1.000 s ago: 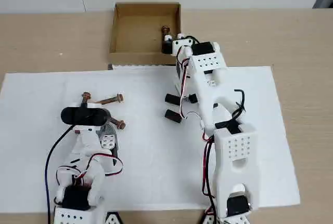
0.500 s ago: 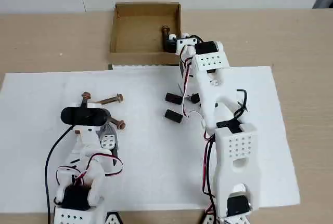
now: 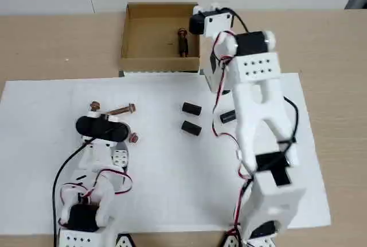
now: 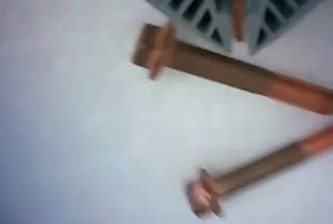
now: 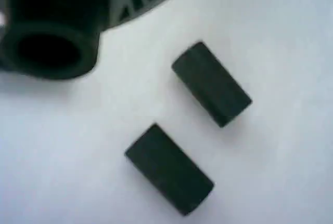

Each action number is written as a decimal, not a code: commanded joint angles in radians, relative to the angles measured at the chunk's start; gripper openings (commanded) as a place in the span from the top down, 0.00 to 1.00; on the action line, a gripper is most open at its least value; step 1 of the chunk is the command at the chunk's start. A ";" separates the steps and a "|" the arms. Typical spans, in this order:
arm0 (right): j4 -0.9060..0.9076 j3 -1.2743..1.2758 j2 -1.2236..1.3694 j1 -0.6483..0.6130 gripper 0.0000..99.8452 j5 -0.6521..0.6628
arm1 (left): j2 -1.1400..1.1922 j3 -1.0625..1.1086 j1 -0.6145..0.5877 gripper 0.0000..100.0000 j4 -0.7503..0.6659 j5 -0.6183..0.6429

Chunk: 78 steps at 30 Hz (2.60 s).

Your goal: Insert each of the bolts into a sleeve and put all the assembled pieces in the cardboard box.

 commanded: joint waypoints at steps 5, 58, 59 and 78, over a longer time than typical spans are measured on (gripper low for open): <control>0.016 0.242 -0.374 0.053 1.00 0.025 | -0.006 -0.188 -0.133 0.92 0.040 -0.035; -0.420 1.363 -1.041 0.346 1.00 0.247 | 2.197 -2.055 -0.196 0.99 0.767 -0.221; -0.420 1.363 -1.041 0.346 1.00 0.255 | 2.225 -2.075 -0.206 0.99 0.767 -0.221; -0.421 1.363 -1.036 0.346 1.00 0.264 | 2.352 -2.074 -0.267 0.92 0.763 -0.367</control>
